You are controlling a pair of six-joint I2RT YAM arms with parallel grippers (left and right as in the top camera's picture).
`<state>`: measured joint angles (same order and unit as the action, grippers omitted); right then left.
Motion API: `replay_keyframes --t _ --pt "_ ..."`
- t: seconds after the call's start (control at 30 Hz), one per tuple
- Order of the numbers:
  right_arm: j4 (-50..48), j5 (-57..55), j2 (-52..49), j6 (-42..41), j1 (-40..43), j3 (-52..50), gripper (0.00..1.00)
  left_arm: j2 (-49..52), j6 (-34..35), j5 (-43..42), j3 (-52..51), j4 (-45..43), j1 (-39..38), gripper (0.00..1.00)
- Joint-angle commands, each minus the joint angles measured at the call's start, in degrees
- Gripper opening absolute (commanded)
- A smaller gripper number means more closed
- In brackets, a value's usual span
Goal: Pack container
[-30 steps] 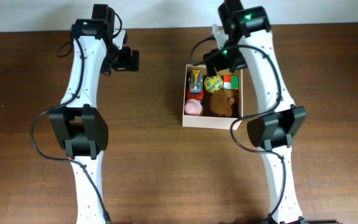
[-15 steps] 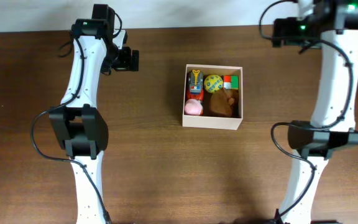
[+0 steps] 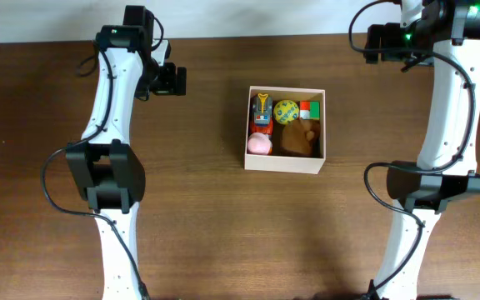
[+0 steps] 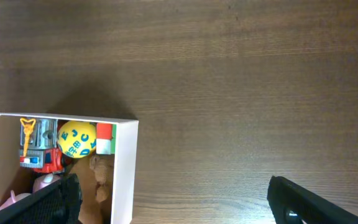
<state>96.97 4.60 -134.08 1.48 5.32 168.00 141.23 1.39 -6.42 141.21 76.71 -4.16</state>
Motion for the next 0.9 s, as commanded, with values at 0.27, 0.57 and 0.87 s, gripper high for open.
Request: replay_keyframes --t 0.27,0.57,0.87 --pt "0.20 0.94 -0.11 -0.46 0.00 0.17 0.99 -0.87 0.57 0.04 1.18 0.04 0.04 0.99" --pt "0.17 -0.74 -0.20 -0.04 -0.07 0.17 0.99 -0.87 0.57 0.04 1.18 0.02 0.04 0.99" --pt "-10.95 -1.14 8.63 2.69 -0.11 0.17 0.99 -0.87 0.57 0.04 1.18 0.02 0.04 0.99"
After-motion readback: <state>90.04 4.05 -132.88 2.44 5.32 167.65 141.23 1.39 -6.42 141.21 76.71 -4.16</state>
